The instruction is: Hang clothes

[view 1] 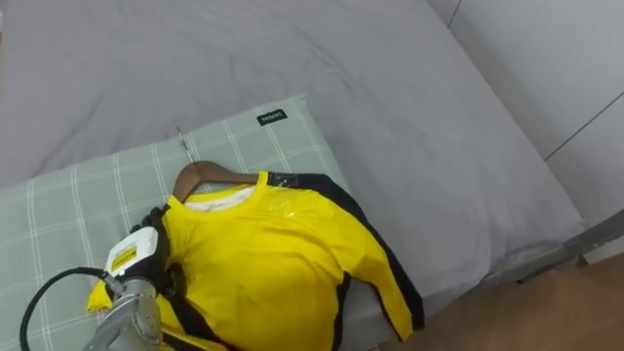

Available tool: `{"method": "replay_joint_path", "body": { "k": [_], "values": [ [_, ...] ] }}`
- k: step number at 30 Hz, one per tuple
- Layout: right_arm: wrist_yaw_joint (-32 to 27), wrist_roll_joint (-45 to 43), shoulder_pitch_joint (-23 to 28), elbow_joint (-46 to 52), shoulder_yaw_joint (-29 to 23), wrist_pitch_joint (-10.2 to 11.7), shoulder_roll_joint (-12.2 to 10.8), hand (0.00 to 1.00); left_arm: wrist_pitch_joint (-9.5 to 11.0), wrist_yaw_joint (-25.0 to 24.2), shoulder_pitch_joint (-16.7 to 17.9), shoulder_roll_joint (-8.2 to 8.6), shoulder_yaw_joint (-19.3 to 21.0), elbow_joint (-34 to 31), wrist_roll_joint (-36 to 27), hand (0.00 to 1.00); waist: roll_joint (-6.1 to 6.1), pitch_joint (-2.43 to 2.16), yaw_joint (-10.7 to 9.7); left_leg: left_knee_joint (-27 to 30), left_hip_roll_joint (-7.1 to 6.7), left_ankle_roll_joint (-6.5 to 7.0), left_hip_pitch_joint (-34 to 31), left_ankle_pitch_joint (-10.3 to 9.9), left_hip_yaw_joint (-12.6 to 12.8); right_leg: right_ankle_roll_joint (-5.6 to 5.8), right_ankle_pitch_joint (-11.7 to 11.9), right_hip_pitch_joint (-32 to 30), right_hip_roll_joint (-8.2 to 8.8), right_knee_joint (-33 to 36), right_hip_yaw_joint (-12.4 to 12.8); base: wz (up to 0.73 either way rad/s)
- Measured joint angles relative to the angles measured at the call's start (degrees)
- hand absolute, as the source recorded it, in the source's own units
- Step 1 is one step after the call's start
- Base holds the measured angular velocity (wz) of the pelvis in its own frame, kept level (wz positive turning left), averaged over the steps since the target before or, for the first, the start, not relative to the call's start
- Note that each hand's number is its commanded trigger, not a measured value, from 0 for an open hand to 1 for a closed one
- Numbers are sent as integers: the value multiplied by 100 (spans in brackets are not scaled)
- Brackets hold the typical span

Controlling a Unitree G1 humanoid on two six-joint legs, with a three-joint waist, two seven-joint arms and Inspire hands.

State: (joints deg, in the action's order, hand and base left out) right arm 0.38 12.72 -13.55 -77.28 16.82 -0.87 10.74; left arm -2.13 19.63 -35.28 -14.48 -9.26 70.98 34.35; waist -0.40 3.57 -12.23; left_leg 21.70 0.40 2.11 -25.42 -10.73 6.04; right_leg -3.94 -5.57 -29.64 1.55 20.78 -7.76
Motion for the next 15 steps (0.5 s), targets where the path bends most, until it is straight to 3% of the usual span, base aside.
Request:
{"method": "replay_joint_path", "body": {
  "k": [3, 4, 5, 6, 7, 15],
  "values": [
    [-22, -4, 3, 58, -7, -1, 1, 0, 17, 39, -35, -3, -1, 0, 7, 0, -14, 7, 2, 34, 3, 3, -83, 2, -9, -9, 6, -64, 7, 8, -26, 4],
    [-21, -1, 5, 76, -7, 0, 0, 0, 18, 74, -35, -3, -1, 0, 5, 27, -14, 8, 0, 52, 4, 3, -101, 2, -9, -9, 6, -75, 7, 7, -26, 0],
    [-21, 1, 9, 98, -7, -1, 0, 0, 20, 100, -35, -2, -1, 0, 5, 47, -15, 9, -3, 63, 4, 3, -115, 2, -9, -9, 6, -83, 8, 8, -26, 0],
    [-21, 4, 10, 103, -6, -1, -1, 0, 20, 105, -35, -2, -1, 0, 9, 79, -16, 9, -3, 68, 4, 3, -123, 2, -9, -9, 7, -90, 8, 10, -24, 0],
    [-23, 19, 11, 115, -6, -3, -1, 0, 28, 123, -37, -3, -1, 0, 6, 100, -17, 9, -4, 81, 4, 3, -146, 2, -9, -7, 8, -110, 10, 10, -23, 0],
    [-42, 46, 40, 122, -6, -3, -3, 0, 58, 550, -186, -114, 14, -10, -7, 100, -41, 25, -8, 106, -14, 10, -194, 6, -13, -5, -5, -166, 34, 90, -23, 0]
  ]
}}
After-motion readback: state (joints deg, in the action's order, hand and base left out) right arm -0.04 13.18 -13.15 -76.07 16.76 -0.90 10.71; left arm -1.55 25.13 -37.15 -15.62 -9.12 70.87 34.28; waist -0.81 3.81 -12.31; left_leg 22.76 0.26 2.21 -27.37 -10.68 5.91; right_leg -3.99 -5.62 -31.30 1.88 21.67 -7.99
